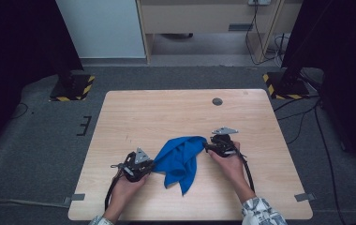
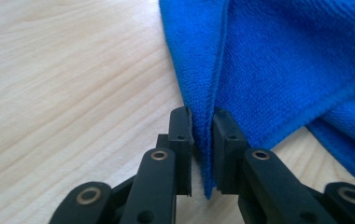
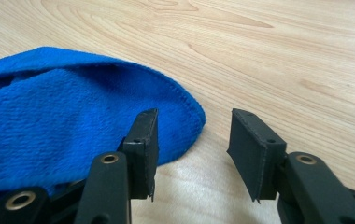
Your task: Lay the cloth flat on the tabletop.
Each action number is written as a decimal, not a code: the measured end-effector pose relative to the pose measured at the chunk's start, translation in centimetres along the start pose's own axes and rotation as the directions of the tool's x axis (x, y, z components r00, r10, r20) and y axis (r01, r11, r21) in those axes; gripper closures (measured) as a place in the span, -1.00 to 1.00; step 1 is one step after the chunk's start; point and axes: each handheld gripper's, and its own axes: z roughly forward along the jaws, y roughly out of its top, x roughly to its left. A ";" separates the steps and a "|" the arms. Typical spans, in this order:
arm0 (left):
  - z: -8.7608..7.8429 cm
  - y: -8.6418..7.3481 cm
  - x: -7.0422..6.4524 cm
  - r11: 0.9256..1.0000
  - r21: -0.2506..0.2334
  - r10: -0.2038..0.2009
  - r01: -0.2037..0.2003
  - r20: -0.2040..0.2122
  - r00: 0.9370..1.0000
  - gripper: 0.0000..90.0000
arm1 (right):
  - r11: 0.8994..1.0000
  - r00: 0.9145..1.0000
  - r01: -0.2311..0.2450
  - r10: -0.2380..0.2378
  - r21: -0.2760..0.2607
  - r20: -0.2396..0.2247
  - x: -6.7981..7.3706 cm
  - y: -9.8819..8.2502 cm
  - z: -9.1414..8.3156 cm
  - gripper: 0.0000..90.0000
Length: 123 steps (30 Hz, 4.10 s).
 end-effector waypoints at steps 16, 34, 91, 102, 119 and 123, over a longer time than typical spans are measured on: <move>-0.2 -0.2 0.9 0.999 -0.022 -0.034 0.033 -0.023 0.999 0.81 | 0.999 0.999 0.031 -0.030 0.037 -0.029 0.1 1.0 1.9 0.18; 0.4 -0.4 1.7 0.997 -0.036 -0.066 0.064 -0.061 0.996 0.38 | 0.998 0.996 0.051 -0.049 0.026 -0.071 0.3 0.0 1.2 0.85; 0.2 1.3 4.4 0.987 -0.078 -0.147 0.143 -0.050 0.988 0.96 | 0.996 0.996 0.079 -0.077 0.040 -0.040 -1.1 -0.3 -2.5 0.26; 0.0 1.1 4.9 0.985 -0.087 -0.157 0.152 -0.060 0.986 0.96 | 0.996 0.995 0.083 -0.081 0.031 -0.054 -0.7 -1.3 -1.8 0.24; -0.5 1.0 5.8 0.962 -0.142 -0.237 0.233 -0.015 0.971 0.96 | 0.996 0.986 0.092 -0.092 -0.010 -0.139 0.2 -1.0 -1.7 0.90; -0.7 2.2 4.8 0.966 -0.157 -0.207 0.205 0.005 0.978 0.96 | 0.995 0.986 0.091 -0.095 -0.040 -0.133 -0.7 -0.2 -3.3 0.92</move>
